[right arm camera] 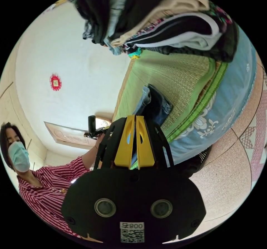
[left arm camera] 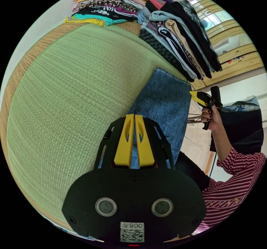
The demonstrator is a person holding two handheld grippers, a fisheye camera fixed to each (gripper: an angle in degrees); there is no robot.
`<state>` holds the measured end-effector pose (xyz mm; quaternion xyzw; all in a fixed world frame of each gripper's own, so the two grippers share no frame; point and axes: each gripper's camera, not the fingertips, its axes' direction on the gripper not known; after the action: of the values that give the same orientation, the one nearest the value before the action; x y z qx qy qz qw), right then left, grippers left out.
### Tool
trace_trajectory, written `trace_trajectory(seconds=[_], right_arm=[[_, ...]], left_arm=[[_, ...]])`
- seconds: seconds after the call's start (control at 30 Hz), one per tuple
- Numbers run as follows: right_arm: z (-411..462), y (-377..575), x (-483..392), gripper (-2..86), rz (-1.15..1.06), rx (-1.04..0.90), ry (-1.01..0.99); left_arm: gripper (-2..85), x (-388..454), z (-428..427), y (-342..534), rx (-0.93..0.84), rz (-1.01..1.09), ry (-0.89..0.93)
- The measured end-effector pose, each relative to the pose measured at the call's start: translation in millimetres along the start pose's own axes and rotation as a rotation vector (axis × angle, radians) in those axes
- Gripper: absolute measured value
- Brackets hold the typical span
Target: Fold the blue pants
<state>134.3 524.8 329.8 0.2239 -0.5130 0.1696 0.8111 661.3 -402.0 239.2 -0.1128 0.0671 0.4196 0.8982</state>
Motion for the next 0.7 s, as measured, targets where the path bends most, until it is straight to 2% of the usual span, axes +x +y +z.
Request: trace_trajectory(seconds=[0.13,0.3,0.47,0.7], right_arm=[[-7,-3,-5,0.2,-0.005,-0.017,0.066],[-6,-4,23,0.1,0.111,0.005,0.002],[-8,-25,-8,0.2,0.061,-0.014,0.039],[-16,-41,-16,0.1,0.150,0.015,0.038]], left_arm=[[0.2,2,4,9,-0.024,-0.010,-0.016],[0.2,1,3,25,-0.036,-0.046,-0.024],[0.2,2,-13,44,-0.001,-0.040,-0.030],[0.5,1,-20,75,-0.017,-0.062,-0.036]])
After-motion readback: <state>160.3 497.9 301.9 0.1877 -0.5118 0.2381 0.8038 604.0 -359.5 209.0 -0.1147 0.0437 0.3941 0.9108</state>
